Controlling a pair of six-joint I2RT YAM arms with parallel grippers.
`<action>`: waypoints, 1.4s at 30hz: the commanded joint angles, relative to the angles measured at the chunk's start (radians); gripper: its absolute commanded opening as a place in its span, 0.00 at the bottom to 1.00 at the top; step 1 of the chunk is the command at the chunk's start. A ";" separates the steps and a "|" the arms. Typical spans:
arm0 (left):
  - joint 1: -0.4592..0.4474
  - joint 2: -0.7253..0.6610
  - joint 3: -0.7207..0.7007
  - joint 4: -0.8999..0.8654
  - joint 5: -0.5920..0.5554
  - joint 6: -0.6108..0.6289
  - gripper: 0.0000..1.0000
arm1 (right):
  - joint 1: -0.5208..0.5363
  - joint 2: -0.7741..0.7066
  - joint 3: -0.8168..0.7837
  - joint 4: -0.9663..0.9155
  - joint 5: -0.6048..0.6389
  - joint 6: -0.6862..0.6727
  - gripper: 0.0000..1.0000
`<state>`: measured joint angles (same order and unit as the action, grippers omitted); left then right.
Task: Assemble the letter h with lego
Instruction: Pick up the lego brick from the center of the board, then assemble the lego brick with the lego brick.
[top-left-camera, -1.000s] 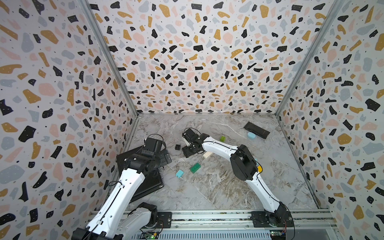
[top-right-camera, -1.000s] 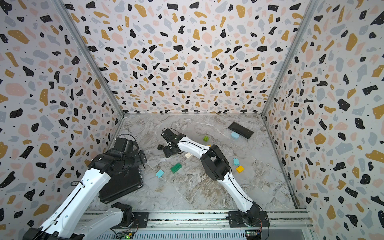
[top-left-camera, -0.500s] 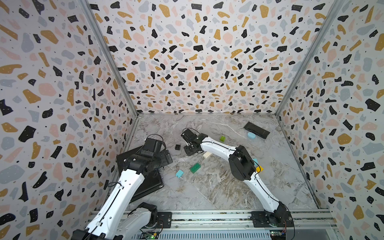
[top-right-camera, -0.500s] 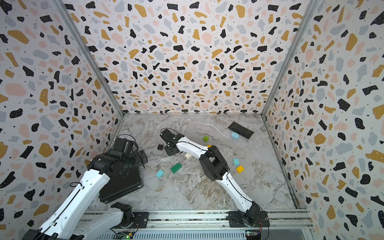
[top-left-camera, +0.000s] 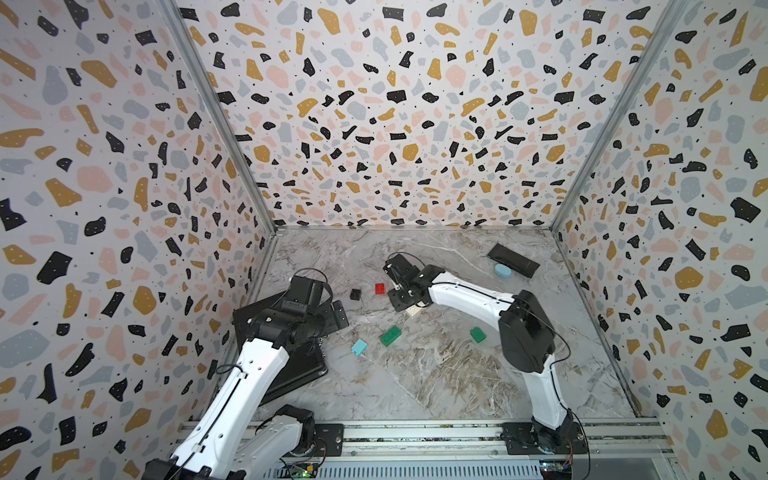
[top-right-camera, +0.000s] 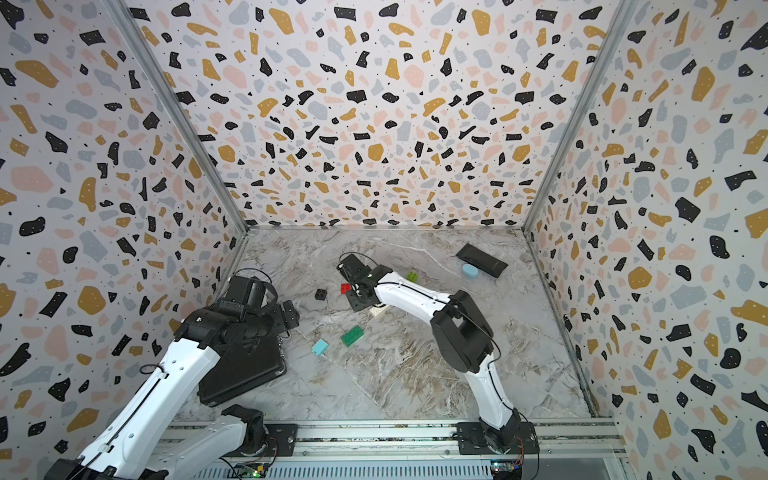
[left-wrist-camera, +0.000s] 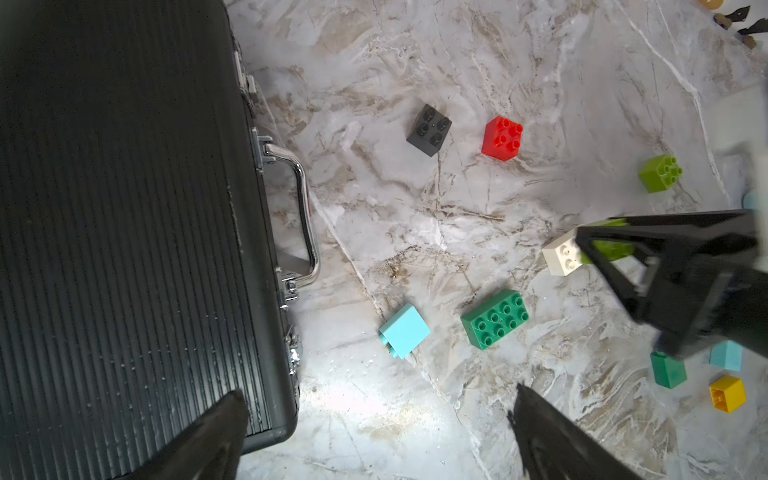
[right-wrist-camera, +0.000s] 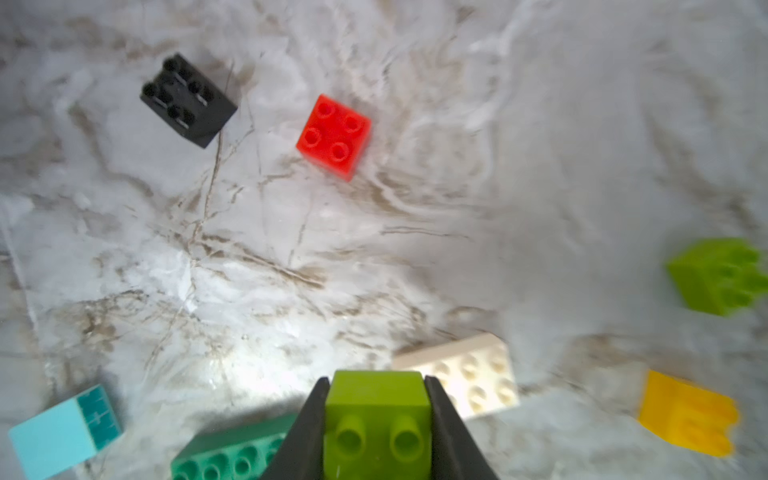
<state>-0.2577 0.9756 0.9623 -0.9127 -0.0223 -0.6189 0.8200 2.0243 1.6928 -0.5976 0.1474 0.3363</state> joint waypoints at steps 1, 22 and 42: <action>0.001 -0.014 -0.011 0.018 0.037 0.017 0.99 | -0.113 -0.097 -0.098 0.023 0.019 0.016 0.22; -0.017 0.019 -0.015 0.034 0.103 0.030 0.99 | -0.312 0.002 -0.097 -0.041 -0.037 -0.031 0.28; -0.017 0.045 -0.017 0.038 0.122 0.030 0.99 | -0.341 0.030 -0.136 -0.008 -0.060 -0.092 0.35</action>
<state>-0.2707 1.0180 0.9596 -0.8894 0.0940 -0.6022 0.4831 2.0480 1.5623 -0.5938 0.0975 0.2596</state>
